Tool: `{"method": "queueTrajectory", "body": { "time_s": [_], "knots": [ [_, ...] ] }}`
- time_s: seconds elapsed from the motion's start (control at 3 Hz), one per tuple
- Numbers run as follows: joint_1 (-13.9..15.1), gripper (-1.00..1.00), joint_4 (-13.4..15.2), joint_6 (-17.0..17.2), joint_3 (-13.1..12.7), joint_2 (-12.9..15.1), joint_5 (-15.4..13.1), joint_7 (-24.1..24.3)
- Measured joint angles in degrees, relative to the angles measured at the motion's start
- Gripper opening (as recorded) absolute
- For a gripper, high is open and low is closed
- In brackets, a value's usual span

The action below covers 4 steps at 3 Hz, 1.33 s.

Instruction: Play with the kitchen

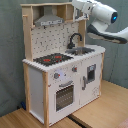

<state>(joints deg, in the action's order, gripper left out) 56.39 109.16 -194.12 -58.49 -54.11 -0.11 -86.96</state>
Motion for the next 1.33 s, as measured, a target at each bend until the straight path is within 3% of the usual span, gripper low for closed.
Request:
{"method": "queueTrajectory", "body": {
  "time_s": [0.67, 1.33],
  "knots": [
    [7.3, 1.0, -3.2, -0.1, -2.0, -5.2, 2.8, 9.3],
    [13.7, 1.0, -5.4, 0.0, -2.0, -12.3, 6.9, 20.4]
  ]
}}
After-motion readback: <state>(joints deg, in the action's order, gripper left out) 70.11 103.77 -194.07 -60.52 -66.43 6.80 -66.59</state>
